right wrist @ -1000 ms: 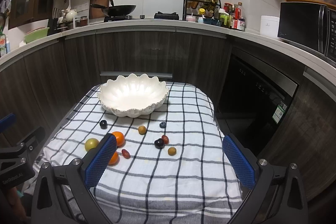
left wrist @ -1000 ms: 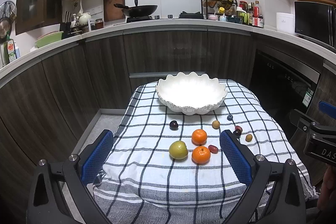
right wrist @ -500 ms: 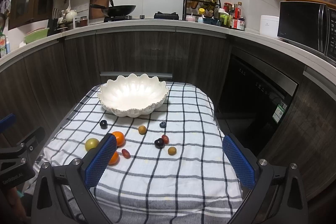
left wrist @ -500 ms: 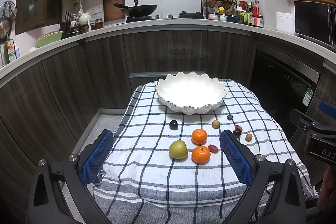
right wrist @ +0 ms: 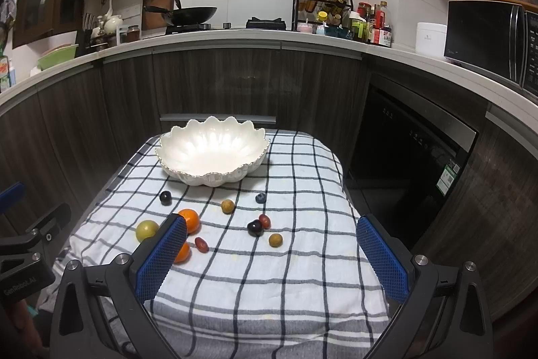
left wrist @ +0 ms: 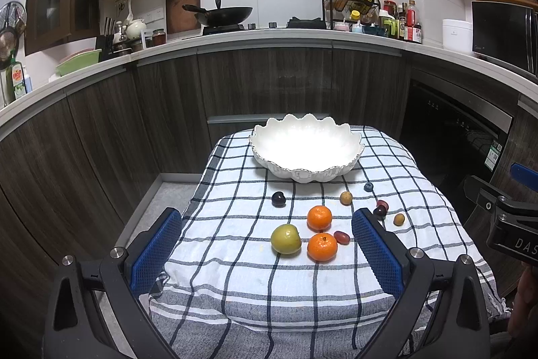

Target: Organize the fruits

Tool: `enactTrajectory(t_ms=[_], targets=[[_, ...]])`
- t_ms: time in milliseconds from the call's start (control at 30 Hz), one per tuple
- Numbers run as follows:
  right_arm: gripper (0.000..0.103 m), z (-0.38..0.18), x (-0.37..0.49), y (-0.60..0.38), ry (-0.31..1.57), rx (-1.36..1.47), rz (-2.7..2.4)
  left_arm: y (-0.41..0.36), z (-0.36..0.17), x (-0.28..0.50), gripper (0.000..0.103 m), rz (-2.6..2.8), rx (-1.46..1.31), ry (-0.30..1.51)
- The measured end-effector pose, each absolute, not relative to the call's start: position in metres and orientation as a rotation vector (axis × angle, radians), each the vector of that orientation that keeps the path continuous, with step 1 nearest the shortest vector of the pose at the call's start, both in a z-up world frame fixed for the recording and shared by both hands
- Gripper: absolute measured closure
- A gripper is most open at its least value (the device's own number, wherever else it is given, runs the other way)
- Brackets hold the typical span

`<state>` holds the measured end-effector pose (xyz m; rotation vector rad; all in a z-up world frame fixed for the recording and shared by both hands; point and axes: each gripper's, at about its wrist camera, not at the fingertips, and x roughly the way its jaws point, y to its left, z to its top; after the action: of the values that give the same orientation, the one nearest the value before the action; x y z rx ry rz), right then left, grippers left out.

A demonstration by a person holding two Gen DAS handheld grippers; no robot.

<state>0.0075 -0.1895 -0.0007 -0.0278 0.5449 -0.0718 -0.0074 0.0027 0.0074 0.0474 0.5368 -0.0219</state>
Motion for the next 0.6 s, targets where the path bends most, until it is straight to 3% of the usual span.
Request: enactTrajectory(t_ms=[600], targets=[[0.001,-0.0053,0.0064,-0.1942,0.555,-0.019,-0.074,0.0038,0.0053,-0.0083,0.0,-0.021,0.049,0.539]])
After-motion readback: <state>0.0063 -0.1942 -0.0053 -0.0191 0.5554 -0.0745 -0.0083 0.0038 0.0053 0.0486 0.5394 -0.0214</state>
